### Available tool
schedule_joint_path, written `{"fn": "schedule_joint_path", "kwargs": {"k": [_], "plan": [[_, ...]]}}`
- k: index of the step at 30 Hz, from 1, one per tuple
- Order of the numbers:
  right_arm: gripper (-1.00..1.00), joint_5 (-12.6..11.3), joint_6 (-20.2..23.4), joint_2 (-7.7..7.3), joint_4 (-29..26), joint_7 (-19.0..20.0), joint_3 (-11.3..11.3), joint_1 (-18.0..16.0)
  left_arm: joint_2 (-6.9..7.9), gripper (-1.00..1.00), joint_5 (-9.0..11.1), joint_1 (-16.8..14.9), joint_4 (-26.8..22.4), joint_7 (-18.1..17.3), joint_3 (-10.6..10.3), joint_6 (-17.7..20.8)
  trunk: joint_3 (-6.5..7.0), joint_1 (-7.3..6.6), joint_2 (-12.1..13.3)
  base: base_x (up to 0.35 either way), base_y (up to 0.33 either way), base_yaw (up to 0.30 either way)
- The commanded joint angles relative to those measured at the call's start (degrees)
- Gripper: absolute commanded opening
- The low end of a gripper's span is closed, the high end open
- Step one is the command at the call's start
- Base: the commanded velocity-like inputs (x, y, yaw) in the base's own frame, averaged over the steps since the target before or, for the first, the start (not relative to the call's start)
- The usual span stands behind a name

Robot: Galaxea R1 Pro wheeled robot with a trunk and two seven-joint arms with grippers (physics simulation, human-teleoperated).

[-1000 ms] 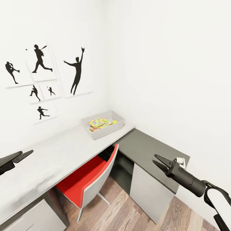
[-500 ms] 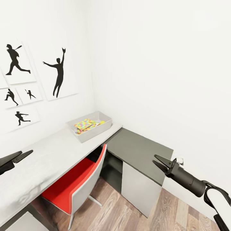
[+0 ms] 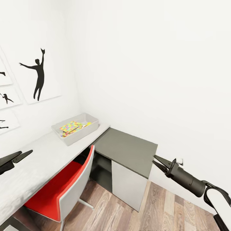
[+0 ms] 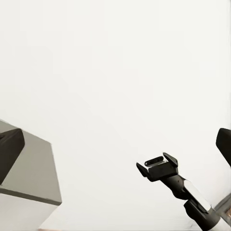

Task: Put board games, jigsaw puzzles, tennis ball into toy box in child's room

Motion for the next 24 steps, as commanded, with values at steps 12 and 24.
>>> {"fn": "schedule_joint_path", "kwargs": {"k": [12,24], "plan": [[1.0,-0.1,0.3,0.0,0.0,0.0,0.0,-0.1,0.02,1.0,-0.1,0.0,0.0,-0.2,0.1,0.6,0.27,0.02,-0.1,-0.209,0.074,-0.278],[1.0,-0.1,0.4,0.0,0.1,0.0,-0.1,-0.1,0.19,1.0,-0.1,0.0,0.0,-0.2,0.1,0.6,0.67,0.02,-0.1,-0.266,0.178,-0.278]]}}
